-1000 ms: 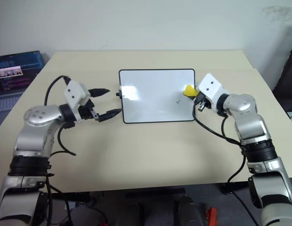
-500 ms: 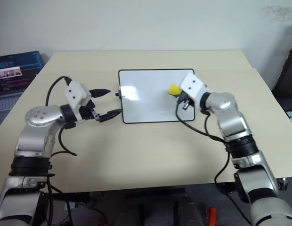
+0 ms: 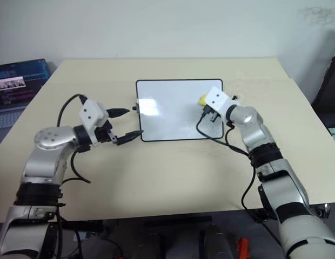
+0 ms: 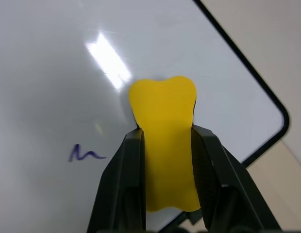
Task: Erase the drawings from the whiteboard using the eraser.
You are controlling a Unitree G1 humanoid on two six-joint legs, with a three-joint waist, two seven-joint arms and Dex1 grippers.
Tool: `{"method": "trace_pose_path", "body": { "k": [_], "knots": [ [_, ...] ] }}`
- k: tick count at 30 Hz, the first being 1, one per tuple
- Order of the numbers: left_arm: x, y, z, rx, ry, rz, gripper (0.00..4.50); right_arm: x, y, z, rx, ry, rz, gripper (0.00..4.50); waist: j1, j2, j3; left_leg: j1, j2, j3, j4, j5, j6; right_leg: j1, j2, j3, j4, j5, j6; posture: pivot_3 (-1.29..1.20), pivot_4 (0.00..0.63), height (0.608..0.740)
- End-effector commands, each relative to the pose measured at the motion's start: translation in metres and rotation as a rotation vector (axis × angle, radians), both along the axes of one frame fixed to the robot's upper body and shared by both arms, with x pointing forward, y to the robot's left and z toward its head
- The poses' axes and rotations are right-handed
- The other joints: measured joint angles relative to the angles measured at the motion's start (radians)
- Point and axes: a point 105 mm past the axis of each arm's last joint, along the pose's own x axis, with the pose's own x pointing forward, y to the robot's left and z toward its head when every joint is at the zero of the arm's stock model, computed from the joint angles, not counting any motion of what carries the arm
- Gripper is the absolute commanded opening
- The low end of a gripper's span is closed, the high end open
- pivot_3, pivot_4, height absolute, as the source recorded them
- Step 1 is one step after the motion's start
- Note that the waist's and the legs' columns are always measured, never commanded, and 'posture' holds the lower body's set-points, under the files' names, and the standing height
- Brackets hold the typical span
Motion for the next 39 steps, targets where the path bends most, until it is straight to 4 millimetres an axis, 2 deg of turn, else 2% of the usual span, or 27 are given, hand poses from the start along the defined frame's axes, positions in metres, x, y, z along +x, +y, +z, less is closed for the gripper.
{"method": "trace_pose_path", "body": {
  "k": [1,4,11,14,19,23,25,27,30,32,34,36,39],
  "knots": [
    [-0.002,0.001,0.015,-0.003,-0.06,0.004,4.5,0.002,-0.003,-0.007,-0.012,0.013,-0.012,0.97,0.0,0.0,0.0,0.0,0.0,0.0,0.0,0.0,0.0,0.0,0.0,0.0,0.0,0.0,0.0,0.0,0.15,0.74],
    [-0.003,0.002,0.015,-0.002,-0.061,0.007,4.5,-0.006,0.007,-0.027,-0.039,0.082,0.041,0.97,-0.001,0.0,0.0,0.002,0.0,0.0,0.0,0.0,0.0,0.002,0.0,0.0,0.0,0.0,0.0,0.0,0.15,0.74],
    [-0.002,0.002,0.015,-0.006,-0.056,0.01,4.5,-0.04,0.016,-0.097,-0.12,0.376,0.148,0.97,-0.003,-0.001,-0.001,0.016,0.0,0.0,0.0,0.0,0.0,0.015,0.0,0.001,-0.001,-0.003,0.005,0.0,0.15,0.74],
    [-0.003,0.002,0.015,-0.006,-0.054,0.011,4.5,-0.049,0.018,-0.106,-0.107,0.422,0.168,0.97,-0.003,-0.002,-0.002,0.017,0.0,0.0,0.001,0.0,0.0,0.016,0.001,0.001,0.0,-0.002,0.005,0.0,0.15,0.74],
    [-0.003,0.004,0.014,-0.005,-0.052,0.013,4.5,-0.042,0.015,-0.095,-0.082,0.379,0.127,0.97,0.0,-0.003,-0.002,0.017,0.0,0.0,0.001,0.003,0.001,0.016,0.001,0.002,0.0,-0.001,0.004,0.0,0.15,0.74],
    [-0.003,0.004,0.016,-0.008,-0.055,0.014,4.5,-0.049,0.028,-0.054,0.028,0.298,0.238,0.96,0.0,-0.003,-0.002,0.016,0.0,0.0,0.001,0.003,0.001,0.015,0.001,0.002,0.0,-0.001,0.005,0.0,0.15,0.74],
    [-0.003,0.006,0.018,-0.01,-0.058,0.015,4.5,-0.058,0.024,-0.021,0.069,0.243,0.27,0.96,0.001,-0.002,-0.002,0.014,0.0,-0.001,0.001,0.003,0.001,0.013,0.001,0.002,0.0,-0.001,0.005,0.0,0.15,0.74],
    [-0.003,0.007,0.019,-0.011,-0.059,0.017,4.5,-0.065,0.013,0.002,0.072,0.219,0.26,0.96,0.003,0.0,-0.001,0.009,0.0,-0.001,0.0,0.003,0.001,0.011,0.001,0.001,-0.001,-0.001,0.005,0.0,0.15,0.74],
    [-0.003,0.009,0.02,-0.014,-0.057,0.02,4.5,-0.074,-0.008,0.029,0.148,0.213,0.2,0.96,0.006,0.0,-0.001,0.003,0.0,-0.004,0.0,0.002,0.0,0.006,0.001,-0.002,-0.002,0.001,0.001,0.0,0.15,0.74],
    [-0.004,0.008,0.017,-0.015,-0.043,0.019,4.5,-0.078,-0.037,0.044,0.227,0.22,0.102,0.96,0.006,0.0,-0.001,0.003,0.0,-0.005,0.0,0.002,0.0,0.006,0.001,-0.003,-0.003,0.001,0.001,0.0,0.15,0.74],
    [-0.005,0.005,0.014,-0.02,-0.023,0.002,4.5,-0.079,-0.069,0.049,0.31,0.23,-0.024,0.96,0.008,0.0,-0.001,0.002,0.0,-0.005,-0.001,0.002,0.0,0.006,0.001,-0.003,-0.004,0.001,0.0,0.0,0.15,0.74],
    [-0.008,0.0,0.012,-0.028,-0.002,-0.029,4.5,-0.08,-0.099,0.041,0.347,0.257,-0.148,0.96,0.009,0.0,-0.001,0.001,0.0,-0.005,-0.001,0.002,0.0,0.006,0.001,-0.003,-0.005,0.001,0.0,0.0,0.15,0.74],
    [-0.015,-0.014,0.009,-0.027,0.044,-0.11,4.5,-0.091,-0.126,0.018,0.35,0.341,-0.268,0.96,0.009,-0.001,-0.001,0.001,0.0,-0.004,-0.001,0.002,0.0,0.006,0.001,-0.003,-0.006,-0.001,0.002,0.0,0.15,0.74]
  ]
}}
